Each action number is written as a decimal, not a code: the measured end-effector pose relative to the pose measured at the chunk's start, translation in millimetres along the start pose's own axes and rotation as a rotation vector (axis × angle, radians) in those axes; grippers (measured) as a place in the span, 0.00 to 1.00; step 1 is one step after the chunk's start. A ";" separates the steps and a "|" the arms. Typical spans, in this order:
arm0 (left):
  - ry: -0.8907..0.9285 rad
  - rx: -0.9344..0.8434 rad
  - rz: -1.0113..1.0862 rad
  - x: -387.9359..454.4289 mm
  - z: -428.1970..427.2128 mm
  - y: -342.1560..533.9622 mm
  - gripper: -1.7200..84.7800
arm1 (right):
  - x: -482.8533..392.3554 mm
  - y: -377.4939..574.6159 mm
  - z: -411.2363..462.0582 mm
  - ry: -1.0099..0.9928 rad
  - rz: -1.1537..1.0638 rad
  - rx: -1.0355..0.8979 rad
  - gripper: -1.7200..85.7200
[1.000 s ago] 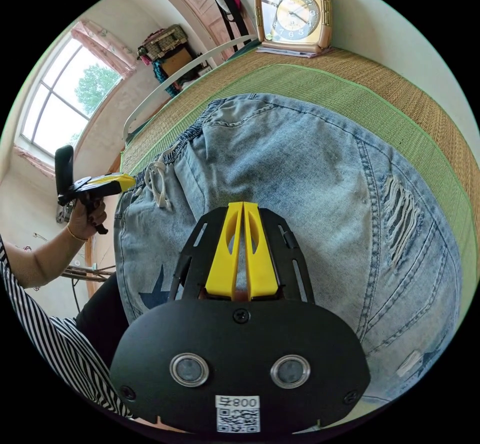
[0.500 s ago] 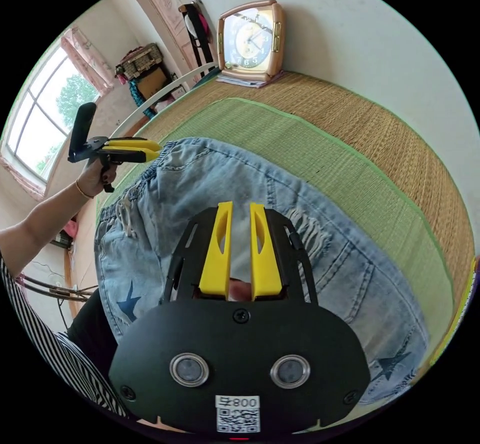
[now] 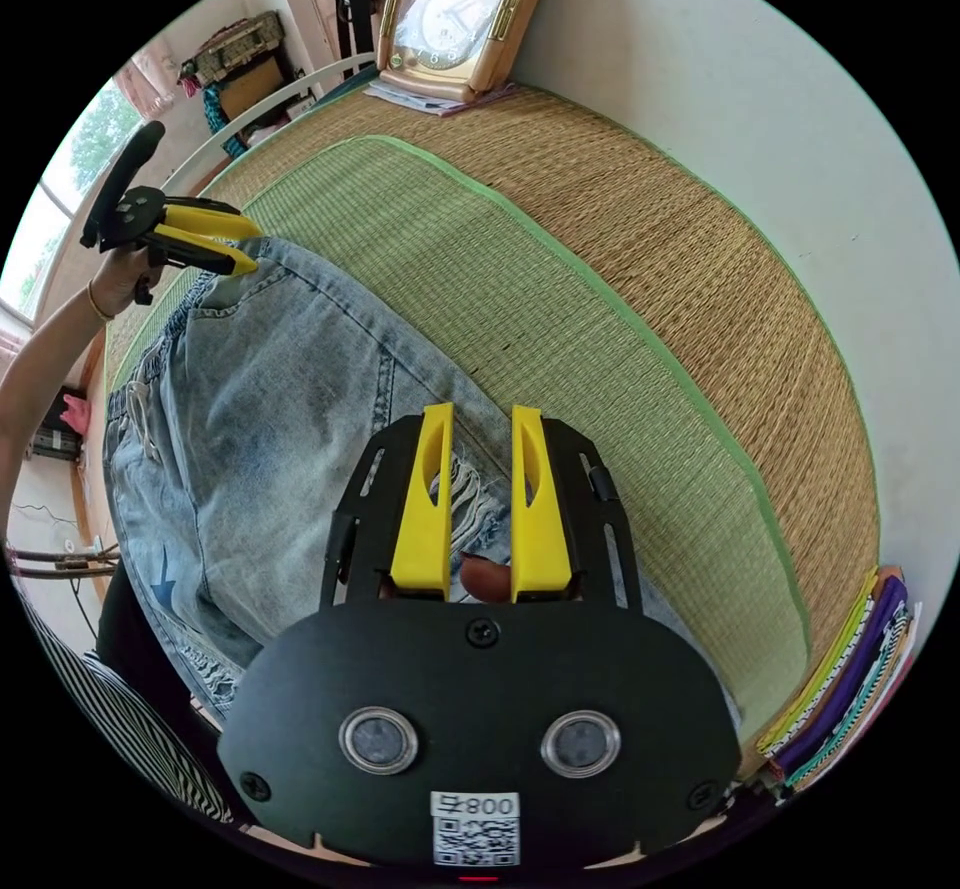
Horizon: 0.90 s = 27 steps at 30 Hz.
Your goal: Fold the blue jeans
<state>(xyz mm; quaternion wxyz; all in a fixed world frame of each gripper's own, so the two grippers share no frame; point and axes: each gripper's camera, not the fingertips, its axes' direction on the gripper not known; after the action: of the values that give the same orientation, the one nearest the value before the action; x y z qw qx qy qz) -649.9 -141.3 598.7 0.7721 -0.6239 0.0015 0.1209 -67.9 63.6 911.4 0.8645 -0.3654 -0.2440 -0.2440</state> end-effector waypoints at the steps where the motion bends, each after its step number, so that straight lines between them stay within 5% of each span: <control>1: -0.014 0.000 0.004 4.6 -3.0 -4.8 0.15 | -1.6 0.4 -1.8 0.009 -0.012 -0.001 0.12; 27: -0.031 0.018 0.000 93.5 -123.4 -45.7 0.04 | -10.6 52.3 -85.1 -0.082 0.027 0.019 0.03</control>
<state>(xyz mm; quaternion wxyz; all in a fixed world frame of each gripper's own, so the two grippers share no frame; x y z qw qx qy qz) -532.2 -251.7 601.0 0.7775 -0.6151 -0.0096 0.1306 -23.8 34.4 826.0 0.8603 -0.3703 -0.2767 -0.2150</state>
